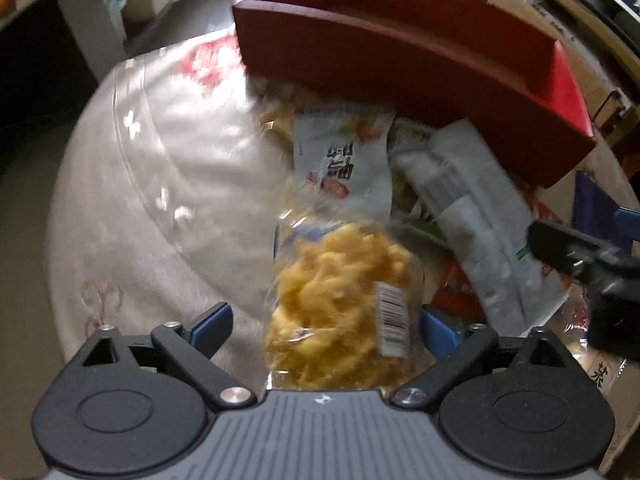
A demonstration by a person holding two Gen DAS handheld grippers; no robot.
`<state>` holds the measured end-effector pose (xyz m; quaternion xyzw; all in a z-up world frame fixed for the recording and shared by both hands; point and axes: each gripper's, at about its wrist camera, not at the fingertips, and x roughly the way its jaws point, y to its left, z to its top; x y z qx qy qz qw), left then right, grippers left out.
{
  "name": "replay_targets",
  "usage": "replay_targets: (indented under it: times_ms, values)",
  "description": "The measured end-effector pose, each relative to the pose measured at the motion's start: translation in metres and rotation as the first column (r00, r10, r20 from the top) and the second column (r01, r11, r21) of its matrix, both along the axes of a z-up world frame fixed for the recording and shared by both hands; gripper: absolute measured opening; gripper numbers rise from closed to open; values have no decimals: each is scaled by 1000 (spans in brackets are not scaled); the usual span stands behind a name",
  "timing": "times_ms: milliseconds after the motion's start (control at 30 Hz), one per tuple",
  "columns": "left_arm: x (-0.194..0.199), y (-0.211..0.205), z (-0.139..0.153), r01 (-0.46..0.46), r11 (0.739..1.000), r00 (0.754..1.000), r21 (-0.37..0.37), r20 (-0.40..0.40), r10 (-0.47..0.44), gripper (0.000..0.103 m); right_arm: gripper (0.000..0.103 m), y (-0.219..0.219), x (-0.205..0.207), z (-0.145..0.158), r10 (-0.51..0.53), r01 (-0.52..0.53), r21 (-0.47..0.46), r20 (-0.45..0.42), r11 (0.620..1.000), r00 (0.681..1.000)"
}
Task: Organize snacks
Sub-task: 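Grasp the yellow snack bag with left tool while right tool grasps the silver stick pack, then carry both held snacks over the red box and lower them inside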
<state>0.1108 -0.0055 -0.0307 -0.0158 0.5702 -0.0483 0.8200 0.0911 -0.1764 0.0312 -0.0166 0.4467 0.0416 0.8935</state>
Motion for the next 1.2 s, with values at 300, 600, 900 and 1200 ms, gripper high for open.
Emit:
replay_targets:
  times_ms: [300,600,900,1200]
  values:
    - [-9,11,3,31,999,999,15,34,-31,80,97,43,22,-25,129,-135,-80,-77,988,989]
    - [-5,21,-10,48,997,997,60,60,-51,103,100,63,38,-53,162,-183,-135,-148,974,976]
    - [-3,37,-6,14,999,998,41,54,-16,87,60,39,26,-33,144,-145,2,-159,989,977]
    - [-11,41,11,-24,999,999,-29,43,26,60,51,31,3,-23,138,-140,-5,-131,990,982]
